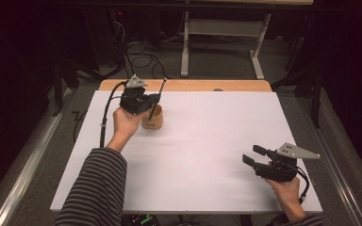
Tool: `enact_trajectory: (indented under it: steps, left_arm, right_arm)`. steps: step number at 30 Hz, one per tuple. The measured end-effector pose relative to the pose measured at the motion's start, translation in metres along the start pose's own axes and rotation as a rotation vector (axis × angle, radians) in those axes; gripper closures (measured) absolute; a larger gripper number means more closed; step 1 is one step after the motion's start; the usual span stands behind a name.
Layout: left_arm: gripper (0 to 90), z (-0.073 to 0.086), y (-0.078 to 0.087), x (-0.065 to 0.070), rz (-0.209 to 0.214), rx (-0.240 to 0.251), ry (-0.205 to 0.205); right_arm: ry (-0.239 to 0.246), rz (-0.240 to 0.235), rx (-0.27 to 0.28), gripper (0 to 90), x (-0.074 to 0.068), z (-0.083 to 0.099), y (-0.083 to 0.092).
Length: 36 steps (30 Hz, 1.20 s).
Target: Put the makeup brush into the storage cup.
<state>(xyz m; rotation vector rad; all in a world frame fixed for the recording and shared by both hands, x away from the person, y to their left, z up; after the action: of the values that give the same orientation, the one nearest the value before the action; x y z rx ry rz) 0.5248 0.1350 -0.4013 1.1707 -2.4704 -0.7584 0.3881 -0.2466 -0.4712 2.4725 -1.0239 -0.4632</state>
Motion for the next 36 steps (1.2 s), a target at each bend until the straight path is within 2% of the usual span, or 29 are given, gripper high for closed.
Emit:
enact_trajectory:
  steps: [7, 15, 28, 36]
  left_arm:
    - [83.6, -0.002, -0.007, -0.005, -0.020, 0.004, 0.008]
    - [83.6, -0.005, -0.014, -0.014, -0.044, 0.025, 0.051]
    - [83.6, -0.006, -0.020, -0.020, -0.064, 0.042, 0.072]
    - [83.5, -0.005, -0.026, -0.019, -0.069, 0.037, 0.069]
  right_arm:
    - [-0.004, -0.004, 0.000, 37.4, 0.000, 0.000, 0.000]
    - [-0.011, -0.009, 0.006, 37.3, 0.001, 0.000, 0.001]
    - [-0.010, -0.011, 0.008, 37.3, 0.000, 0.000, 0.001]
    - [-0.010, -0.012, 0.007, 37.3, 0.000, 0.000, 0.001]
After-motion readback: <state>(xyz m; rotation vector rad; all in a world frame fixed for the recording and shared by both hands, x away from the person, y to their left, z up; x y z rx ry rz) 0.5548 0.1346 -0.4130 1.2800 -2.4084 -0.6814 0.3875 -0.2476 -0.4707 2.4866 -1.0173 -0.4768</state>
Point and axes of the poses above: each handheld gripper's, and its own axes: y roughly backward along the jaws, z roughly out of its underside, x roughly to its right, the point moved 6 cm from there along -y, roughly forward along the jaws, and after that the axes turned 6 degrees about -x, right-handed, at the moved point
